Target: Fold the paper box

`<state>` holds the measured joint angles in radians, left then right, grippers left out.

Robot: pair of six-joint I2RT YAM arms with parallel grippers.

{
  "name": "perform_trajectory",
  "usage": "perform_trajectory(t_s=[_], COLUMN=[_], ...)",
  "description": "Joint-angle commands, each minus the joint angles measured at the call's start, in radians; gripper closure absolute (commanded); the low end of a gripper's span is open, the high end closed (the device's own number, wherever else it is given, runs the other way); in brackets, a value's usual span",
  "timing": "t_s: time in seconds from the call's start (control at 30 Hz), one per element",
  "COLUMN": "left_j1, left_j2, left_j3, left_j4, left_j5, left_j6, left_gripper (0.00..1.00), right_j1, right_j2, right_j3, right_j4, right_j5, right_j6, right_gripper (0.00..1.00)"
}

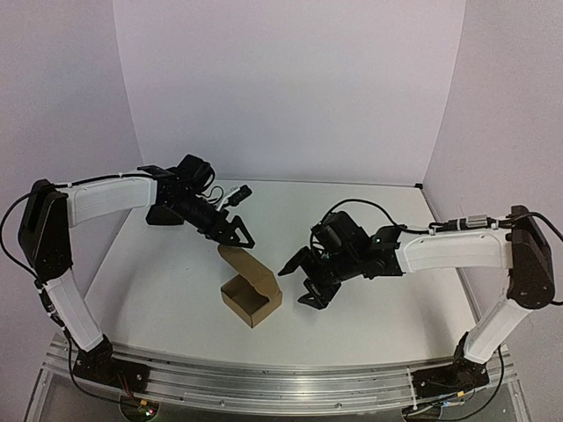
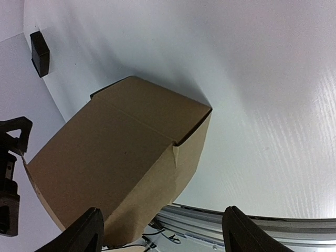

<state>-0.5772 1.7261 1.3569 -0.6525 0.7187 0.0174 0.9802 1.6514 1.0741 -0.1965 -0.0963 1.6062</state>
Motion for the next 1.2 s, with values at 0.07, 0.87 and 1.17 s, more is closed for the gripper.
perform_trajectory(t_s=[0.07, 0.87, 1.17], left_j1=[-0.007, -0.041, -0.042], left_j2=[0.011, 0.018, 0.020], left_j3=[0.000, -0.074, -0.136], left_j4=[-0.048, -0.095, -0.075], left_j5=[-0.010, 0.216, 0.115], left_j6=[-0.071, -0.301, -0.222], left_gripper=[0.12, 0.14, 0.23], right_j1=[0.006, 0.006, 0.005], right_j2=[0.026, 0.133, 0.139], right_j3=[-0.008, 0.031, -0.011], right_j4=[0.183, 0.341, 0.340], right_j5=[0.020, 0.004, 0.007], right_j6=[0.149, 0.196, 0.177], right_gripper=[0.21, 0.21, 0.22])
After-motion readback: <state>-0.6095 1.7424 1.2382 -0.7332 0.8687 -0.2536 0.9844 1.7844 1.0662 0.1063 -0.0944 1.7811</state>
